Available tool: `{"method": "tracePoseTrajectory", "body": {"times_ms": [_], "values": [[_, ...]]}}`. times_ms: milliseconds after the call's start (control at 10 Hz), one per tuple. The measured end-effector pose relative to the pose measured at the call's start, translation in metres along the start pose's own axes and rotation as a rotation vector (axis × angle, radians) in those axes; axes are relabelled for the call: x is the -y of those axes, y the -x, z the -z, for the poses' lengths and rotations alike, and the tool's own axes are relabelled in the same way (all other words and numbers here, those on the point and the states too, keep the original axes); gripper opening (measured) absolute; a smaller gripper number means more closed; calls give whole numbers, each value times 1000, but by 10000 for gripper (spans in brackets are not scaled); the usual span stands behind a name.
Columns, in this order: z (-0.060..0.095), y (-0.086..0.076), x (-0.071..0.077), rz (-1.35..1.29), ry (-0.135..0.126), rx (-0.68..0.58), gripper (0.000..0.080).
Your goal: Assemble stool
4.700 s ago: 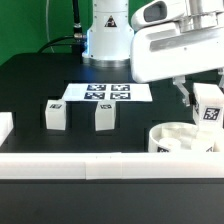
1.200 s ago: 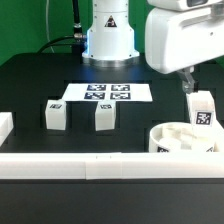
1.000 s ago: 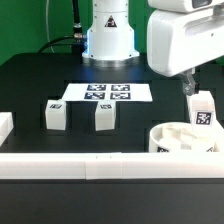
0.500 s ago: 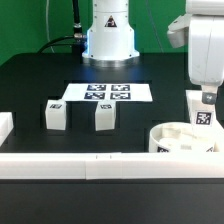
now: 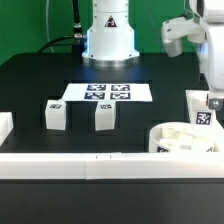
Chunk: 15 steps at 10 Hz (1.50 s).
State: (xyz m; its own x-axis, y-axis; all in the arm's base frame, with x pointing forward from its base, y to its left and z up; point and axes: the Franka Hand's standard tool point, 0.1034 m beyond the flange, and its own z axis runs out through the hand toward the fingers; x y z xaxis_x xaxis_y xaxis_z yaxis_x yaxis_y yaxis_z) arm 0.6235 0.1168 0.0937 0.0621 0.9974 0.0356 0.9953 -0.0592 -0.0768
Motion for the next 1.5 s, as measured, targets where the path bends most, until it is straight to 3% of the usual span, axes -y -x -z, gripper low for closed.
{"method": "tracePoseTrajectory", "body": {"times_ms": [400, 600, 700, 1000, 1500], "values": [[-8, 4, 2, -6, -12, 3, 649], [-8, 4, 2, -7, -12, 3, 381], [-8, 4, 2, -7, -12, 3, 336], [-8, 4, 2, -36, -12, 3, 336], [-8, 1, 2, -716, -29, -43, 337]]}}
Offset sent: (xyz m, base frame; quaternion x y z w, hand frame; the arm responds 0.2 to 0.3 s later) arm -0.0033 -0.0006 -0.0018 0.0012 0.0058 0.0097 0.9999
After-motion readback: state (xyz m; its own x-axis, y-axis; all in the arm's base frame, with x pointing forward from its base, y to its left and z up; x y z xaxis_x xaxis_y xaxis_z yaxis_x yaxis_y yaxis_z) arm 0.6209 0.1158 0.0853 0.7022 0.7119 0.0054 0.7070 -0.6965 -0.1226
